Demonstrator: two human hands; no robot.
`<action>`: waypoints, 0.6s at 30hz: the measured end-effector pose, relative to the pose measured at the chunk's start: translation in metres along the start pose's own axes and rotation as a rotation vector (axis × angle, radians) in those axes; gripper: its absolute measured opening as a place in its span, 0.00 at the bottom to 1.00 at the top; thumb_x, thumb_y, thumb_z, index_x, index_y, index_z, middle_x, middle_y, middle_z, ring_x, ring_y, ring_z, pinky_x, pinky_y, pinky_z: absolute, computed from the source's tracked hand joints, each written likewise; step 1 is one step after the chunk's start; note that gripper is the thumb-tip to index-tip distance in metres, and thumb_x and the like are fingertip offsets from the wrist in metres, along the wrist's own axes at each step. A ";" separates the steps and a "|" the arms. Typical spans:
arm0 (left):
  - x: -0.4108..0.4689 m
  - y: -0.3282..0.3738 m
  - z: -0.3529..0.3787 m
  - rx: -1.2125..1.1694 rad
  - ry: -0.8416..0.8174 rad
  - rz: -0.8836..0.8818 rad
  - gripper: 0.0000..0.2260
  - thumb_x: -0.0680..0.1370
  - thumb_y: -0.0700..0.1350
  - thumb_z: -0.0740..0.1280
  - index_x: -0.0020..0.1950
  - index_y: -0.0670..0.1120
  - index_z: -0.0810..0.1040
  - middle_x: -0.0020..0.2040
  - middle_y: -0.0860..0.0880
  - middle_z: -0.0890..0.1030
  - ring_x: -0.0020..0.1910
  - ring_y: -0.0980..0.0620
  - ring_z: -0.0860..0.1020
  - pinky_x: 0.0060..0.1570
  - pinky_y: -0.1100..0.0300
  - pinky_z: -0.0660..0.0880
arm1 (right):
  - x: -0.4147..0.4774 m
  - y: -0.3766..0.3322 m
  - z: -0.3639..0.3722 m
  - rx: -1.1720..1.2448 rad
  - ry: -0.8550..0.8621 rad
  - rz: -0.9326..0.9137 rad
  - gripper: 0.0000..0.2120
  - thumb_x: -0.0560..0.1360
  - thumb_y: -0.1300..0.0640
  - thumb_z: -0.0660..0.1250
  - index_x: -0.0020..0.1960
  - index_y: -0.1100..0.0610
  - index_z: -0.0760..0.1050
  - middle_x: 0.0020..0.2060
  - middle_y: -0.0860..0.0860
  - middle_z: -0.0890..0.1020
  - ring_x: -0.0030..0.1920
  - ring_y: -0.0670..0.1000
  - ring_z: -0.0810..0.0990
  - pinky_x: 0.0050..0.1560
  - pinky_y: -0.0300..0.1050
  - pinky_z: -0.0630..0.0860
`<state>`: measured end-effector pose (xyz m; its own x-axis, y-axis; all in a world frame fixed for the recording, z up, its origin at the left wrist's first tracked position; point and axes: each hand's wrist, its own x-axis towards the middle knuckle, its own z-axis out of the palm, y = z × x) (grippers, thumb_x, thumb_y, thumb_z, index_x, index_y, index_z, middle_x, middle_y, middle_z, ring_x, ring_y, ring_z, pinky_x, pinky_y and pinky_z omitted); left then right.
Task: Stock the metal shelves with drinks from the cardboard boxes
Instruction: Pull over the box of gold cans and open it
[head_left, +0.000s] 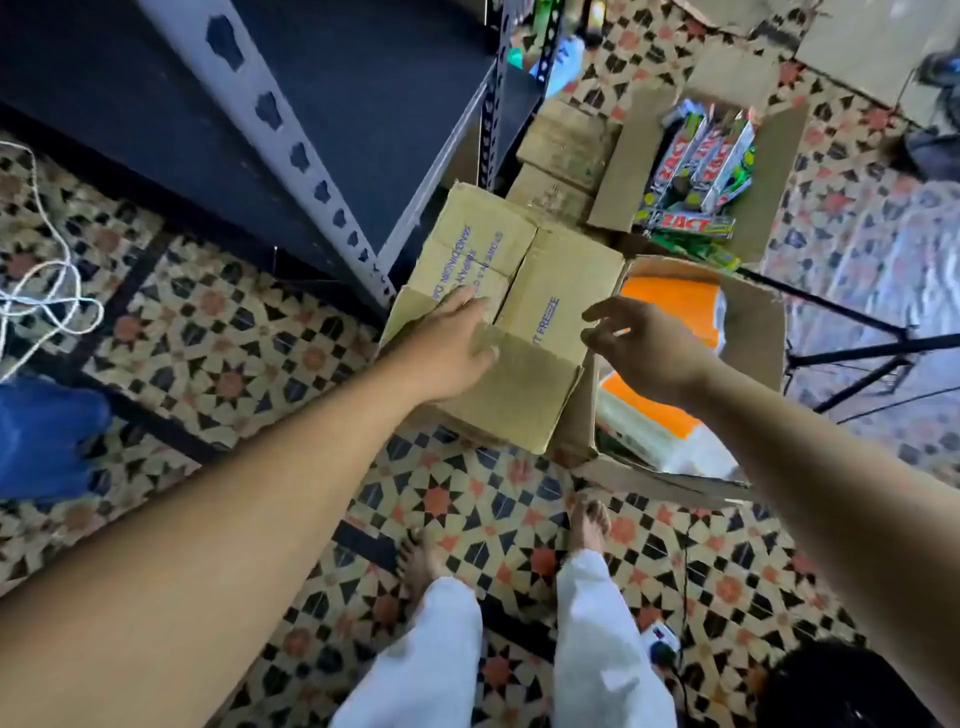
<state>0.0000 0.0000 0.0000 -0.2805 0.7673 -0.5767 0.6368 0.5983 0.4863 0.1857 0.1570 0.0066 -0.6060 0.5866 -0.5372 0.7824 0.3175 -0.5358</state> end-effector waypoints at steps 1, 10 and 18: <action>0.012 0.000 0.005 0.022 0.005 0.010 0.29 0.83 0.55 0.61 0.82 0.54 0.55 0.83 0.58 0.46 0.79 0.49 0.59 0.73 0.51 0.62 | 0.012 0.006 0.002 0.010 0.016 -0.012 0.12 0.81 0.50 0.67 0.64 0.50 0.78 0.56 0.51 0.85 0.56 0.54 0.83 0.55 0.47 0.76; 0.043 0.005 0.036 0.207 0.311 -0.076 0.22 0.83 0.62 0.56 0.65 0.50 0.79 0.53 0.48 0.82 0.58 0.42 0.75 0.56 0.51 0.72 | 0.087 0.043 0.015 -0.112 -0.068 -0.176 0.15 0.82 0.50 0.65 0.68 0.51 0.77 0.62 0.51 0.81 0.58 0.55 0.81 0.54 0.44 0.73; -0.014 -0.009 0.045 0.016 0.146 -0.417 0.22 0.79 0.62 0.65 0.68 0.51 0.74 0.41 0.48 0.79 0.41 0.44 0.79 0.38 0.56 0.74 | 0.099 0.038 -0.006 -0.044 -0.110 -0.230 0.17 0.81 0.47 0.67 0.68 0.49 0.76 0.62 0.50 0.80 0.61 0.52 0.79 0.59 0.45 0.73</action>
<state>0.0306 -0.0267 -0.0261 -0.6138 0.4865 -0.6217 0.4585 0.8608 0.2209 0.1565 0.2324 -0.0633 -0.7786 0.4113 -0.4739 0.6265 0.4668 -0.6241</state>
